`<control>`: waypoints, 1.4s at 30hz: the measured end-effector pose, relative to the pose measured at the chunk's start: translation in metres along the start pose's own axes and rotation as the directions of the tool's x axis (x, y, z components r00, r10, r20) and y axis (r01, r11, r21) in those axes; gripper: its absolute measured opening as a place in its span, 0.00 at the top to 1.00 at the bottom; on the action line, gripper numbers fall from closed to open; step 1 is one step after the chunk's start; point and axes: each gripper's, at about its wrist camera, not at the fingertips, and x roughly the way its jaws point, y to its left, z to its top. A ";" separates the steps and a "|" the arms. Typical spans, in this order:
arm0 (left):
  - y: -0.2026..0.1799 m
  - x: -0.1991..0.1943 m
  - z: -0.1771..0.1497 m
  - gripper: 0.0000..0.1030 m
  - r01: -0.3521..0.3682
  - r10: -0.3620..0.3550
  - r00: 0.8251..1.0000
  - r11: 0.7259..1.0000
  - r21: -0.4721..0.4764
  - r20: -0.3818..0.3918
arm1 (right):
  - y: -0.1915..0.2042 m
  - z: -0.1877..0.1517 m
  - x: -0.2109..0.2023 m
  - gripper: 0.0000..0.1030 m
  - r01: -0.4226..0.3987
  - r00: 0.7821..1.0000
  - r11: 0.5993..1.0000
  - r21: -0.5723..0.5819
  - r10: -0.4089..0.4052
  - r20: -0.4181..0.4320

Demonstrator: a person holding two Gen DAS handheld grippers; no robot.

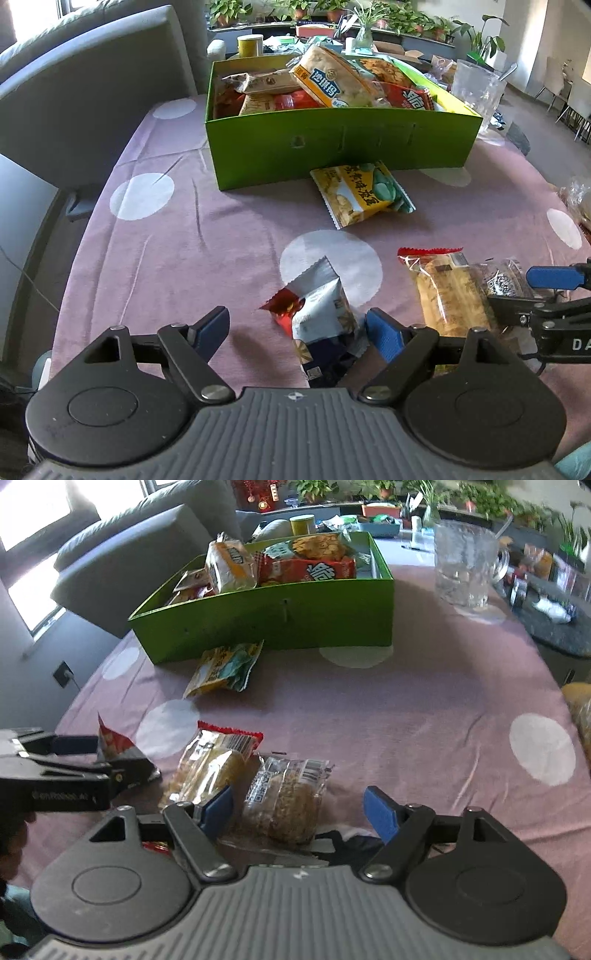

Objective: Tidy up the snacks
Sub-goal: 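Close the right gripper on the pastry while the left grasps the red-white bag, then lift both held snacks and carry them over the green box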

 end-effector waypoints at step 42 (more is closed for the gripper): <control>-0.005 -0.023 0.009 0.63 0.072 -0.078 0.993 0.995 0.066 0.093 | -0.017 0.006 -0.008 0.28 -0.017 0.998 0.998 0.057 0.014 0.063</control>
